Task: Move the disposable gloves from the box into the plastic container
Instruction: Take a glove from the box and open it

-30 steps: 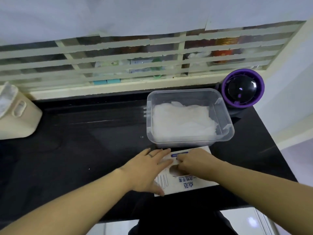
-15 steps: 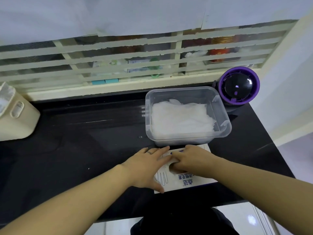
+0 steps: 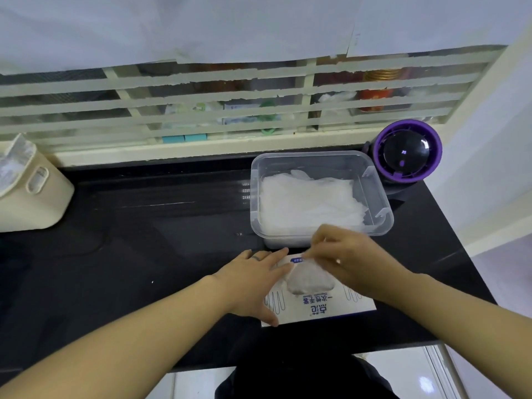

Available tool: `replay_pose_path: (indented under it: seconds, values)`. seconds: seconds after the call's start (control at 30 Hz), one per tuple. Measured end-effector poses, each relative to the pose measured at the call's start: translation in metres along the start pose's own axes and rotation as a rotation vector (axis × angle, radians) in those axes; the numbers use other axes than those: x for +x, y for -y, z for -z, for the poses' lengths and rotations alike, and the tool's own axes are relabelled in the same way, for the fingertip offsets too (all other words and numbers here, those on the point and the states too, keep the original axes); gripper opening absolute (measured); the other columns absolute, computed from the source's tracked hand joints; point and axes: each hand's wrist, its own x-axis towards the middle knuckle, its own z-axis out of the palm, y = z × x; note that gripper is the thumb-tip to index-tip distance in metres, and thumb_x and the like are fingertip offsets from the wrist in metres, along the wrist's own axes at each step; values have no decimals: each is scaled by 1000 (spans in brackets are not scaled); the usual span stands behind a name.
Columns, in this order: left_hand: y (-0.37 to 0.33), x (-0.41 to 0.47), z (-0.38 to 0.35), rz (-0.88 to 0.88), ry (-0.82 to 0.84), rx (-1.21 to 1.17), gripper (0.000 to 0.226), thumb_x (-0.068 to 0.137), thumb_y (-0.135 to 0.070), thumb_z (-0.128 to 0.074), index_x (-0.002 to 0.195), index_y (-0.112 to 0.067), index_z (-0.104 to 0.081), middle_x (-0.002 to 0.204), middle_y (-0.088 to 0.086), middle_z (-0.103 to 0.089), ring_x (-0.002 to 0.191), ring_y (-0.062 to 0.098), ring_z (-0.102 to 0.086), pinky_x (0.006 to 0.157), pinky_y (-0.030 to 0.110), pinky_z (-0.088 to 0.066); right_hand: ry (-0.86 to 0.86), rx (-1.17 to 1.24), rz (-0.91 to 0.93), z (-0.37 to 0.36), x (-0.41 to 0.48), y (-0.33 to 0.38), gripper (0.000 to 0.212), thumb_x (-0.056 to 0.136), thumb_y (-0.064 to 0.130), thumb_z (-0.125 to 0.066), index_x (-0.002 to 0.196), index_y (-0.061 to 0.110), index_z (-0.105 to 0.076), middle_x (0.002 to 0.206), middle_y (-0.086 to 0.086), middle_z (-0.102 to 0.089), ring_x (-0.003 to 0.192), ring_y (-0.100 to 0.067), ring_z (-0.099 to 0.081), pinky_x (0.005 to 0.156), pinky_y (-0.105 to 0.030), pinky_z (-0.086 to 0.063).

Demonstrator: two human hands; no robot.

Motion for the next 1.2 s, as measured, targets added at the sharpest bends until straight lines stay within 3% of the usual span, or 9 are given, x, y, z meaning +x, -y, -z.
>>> replay_pose_path:
  seconds: [0.13,0.23,0.37,0.5,0.63,0.8,0.87,1.03,1.2]
  values:
    - [-3,-2,3,26,-6,-38,94,76,-65,-68,147,-25,-22,155,4,-25,141,27,-26,119,44,-18,-276,375,-356,49,17,28,23,93,11,-49,89,24,-67,84,12,-64,78,-8,-58,70,-13,-48]
    - [-9,-9,12,14,-6,-167,93,80,-62,-64,153,-27,-18,162,-4,-10,148,19,-14,120,36,-16,-251,807,-691,63,23,21,22,97,11,-47,92,22,-66,90,4,-72,87,-13,-64,74,-18,-52]
    - [-22,-20,46,-49,-14,-817,69,84,-57,-65,143,-48,-31,143,-28,-41,126,-9,-41,103,17,-36,-213,1363,-969,64,14,12,18,96,14,-49,105,9,-64,107,-14,-64,97,-25,-59,85,-37,-53]
    - [-26,-20,71,-92,-104,-1470,89,71,-64,-72,146,-34,-35,136,-15,-56,126,6,-53,107,30,-41,-181,1607,-999,60,8,12,27,85,18,-56,110,11,-66,113,-16,-64,108,-29,-57,95,-42,-48]
    - [-32,-20,96,-103,-272,-1785,82,67,-65,-74,133,-21,-53,126,2,-66,118,22,-62,104,42,-46,-69,1599,-948,57,9,17,23,80,18,-57,87,14,-78,107,-17,-66,104,-31,-55,102,-47,-43]
    - [-38,-5,115,216,-480,-1854,31,98,-32,-52,120,-13,-63,101,3,-75,96,21,-70,85,40,-56,23,1463,-905,56,11,17,27,96,14,-47,108,5,-69,107,-18,-67,98,-31,-60,104,-53,-42]
    - [-35,-2,118,243,-570,-1862,26,100,-24,-49,114,-11,-66,90,1,-75,85,17,-71,75,36,-56,-49,1532,-934,57,11,11,37,93,30,-49,114,7,-67,113,-16,-67,103,-29,-64,102,-51,-45]
    - [-18,5,130,291,-749,-1957,29,102,-25,-46,120,-9,-64,110,12,-72,103,26,-69,94,44,-53,-180,1652,-897,64,13,-1,90,68,74,-58,133,13,-51,128,-9,-63,123,-31,-55,102,-51,-44]
    - [-6,14,139,250,-737,-2058,31,103,-29,-42,122,-11,-60,111,15,-71,100,26,-70,87,43,-56,-232,1241,-789,60,41,10,49,73,37,-73,110,8,-64,111,-7,-69,107,-24,-63,94,-37,-52]
